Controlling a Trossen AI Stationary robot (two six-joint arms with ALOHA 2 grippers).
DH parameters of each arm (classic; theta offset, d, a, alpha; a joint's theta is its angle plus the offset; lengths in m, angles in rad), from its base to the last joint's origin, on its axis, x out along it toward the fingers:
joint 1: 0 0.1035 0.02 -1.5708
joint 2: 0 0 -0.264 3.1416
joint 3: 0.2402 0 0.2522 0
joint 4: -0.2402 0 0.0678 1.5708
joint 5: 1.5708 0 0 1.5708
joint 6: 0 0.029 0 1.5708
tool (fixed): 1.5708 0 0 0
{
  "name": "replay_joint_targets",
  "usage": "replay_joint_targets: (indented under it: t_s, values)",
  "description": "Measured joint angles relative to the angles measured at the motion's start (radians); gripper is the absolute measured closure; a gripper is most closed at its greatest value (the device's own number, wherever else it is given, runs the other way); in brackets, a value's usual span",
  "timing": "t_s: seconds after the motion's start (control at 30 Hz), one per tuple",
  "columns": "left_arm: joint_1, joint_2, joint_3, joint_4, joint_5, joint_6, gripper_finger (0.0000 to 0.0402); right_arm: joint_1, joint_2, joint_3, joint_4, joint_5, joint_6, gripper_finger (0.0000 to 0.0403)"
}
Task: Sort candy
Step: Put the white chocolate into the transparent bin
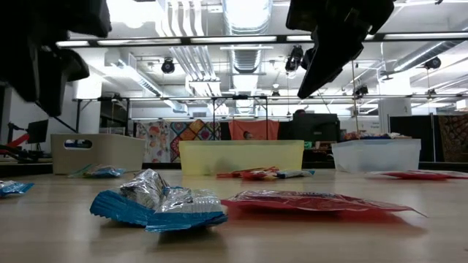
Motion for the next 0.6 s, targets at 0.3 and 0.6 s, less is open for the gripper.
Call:
replay_joint_targets:
  t_s: [0.3,0.6]
  values:
    - [-0.068,0.169,0.008,0.007,-0.005,-0.023,0.0210,0.000,0.000,-0.025,0.011,0.003,0.036,0.0277]
    - [-0.069,0.262,0.012,0.027,0.013,-0.026,0.0209,0.000,0.000,-0.025,0.010,0.003,0.060,0.0277]
